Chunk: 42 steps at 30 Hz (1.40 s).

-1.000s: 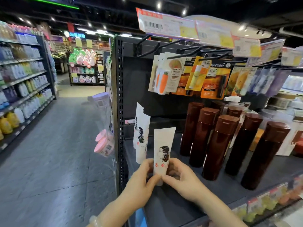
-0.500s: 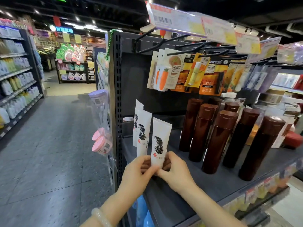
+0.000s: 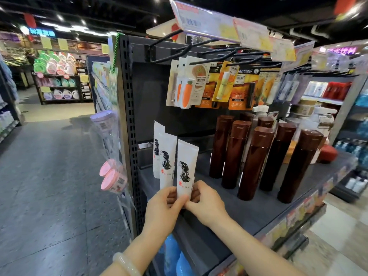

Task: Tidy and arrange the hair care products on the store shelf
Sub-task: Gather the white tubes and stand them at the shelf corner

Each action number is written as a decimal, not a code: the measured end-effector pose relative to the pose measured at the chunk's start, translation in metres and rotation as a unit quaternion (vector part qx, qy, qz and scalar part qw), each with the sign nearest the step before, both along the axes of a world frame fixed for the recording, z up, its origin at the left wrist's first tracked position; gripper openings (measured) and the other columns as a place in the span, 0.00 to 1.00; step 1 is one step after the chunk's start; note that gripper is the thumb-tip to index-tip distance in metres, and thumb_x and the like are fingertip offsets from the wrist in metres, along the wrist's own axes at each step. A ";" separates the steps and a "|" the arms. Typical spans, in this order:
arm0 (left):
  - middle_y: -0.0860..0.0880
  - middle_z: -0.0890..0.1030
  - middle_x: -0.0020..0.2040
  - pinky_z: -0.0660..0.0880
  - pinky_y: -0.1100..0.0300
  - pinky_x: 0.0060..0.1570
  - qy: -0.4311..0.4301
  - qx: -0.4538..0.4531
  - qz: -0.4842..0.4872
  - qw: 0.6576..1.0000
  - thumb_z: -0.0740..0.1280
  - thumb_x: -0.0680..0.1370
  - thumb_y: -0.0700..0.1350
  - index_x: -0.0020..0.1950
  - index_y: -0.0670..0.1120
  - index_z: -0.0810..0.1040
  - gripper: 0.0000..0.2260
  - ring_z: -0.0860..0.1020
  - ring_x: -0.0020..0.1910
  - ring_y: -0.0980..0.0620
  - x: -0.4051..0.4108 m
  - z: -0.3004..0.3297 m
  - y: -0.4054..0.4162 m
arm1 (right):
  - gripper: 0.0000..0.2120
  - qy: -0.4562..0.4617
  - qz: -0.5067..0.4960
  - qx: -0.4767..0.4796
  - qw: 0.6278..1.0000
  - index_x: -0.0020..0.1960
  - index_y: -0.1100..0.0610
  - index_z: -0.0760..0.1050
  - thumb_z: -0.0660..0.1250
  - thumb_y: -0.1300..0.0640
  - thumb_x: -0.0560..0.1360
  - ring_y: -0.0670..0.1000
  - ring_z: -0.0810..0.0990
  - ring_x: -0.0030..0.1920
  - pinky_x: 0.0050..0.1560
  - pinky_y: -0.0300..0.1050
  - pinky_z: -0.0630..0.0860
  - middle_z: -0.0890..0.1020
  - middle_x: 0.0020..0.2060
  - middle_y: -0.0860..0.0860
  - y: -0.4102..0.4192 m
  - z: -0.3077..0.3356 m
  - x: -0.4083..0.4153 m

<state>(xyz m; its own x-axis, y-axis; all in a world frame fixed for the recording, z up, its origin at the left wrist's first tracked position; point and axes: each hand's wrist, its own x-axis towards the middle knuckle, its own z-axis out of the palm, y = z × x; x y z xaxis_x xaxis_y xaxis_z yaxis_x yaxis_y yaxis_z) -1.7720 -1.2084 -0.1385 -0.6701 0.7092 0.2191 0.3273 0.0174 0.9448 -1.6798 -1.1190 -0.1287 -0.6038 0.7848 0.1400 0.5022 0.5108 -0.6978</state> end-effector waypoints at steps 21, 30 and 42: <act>0.59 0.73 0.51 0.73 0.69 0.48 0.152 -0.026 -0.153 0.976 0.69 0.74 0.44 0.53 0.58 0.69 0.14 0.76 0.51 0.61 0.086 0.015 0.027 | 0.04 0.125 -0.045 0.015 0.991 0.46 0.52 0.75 0.68 0.59 0.73 0.39 0.76 0.40 0.43 0.27 0.71 0.76 0.38 0.42 0.018 0.004 0.105; 0.56 0.76 0.52 0.73 0.74 0.44 0.145 -0.030 -0.136 0.980 0.68 0.73 0.41 0.51 0.58 0.69 0.14 0.76 0.47 0.65 0.197 0.021 0.090 | 0.09 0.161 -0.045 0.028 0.986 0.36 0.43 0.71 0.68 0.56 0.69 0.45 0.79 0.39 0.44 0.41 0.77 0.79 0.34 0.45 0.089 0.002 0.207; 0.53 0.69 0.61 0.69 0.60 0.63 0.122 -0.034 -0.067 0.990 0.67 0.75 0.41 0.68 0.48 0.65 0.23 0.70 0.60 0.58 0.298 0.022 0.196 | 0.07 0.189 -0.034 -0.017 0.981 0.39 0.51 0.74 0.69 0.60 0.72 0.39 0.76 0.36 0.37 0.28 0.70 0.78 0.35 0.45 0.208 0.015 0.303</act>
<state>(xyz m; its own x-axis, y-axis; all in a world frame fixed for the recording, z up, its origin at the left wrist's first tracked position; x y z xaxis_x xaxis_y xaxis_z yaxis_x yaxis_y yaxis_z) -1.4738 -1.0127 -0.1170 -0.5019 0.8069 0.3114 0.5485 0.0185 0.8360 -1.3763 -0.9110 -0.1141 -0.4603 0.8293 0.3167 0.2357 0.4581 -0.8571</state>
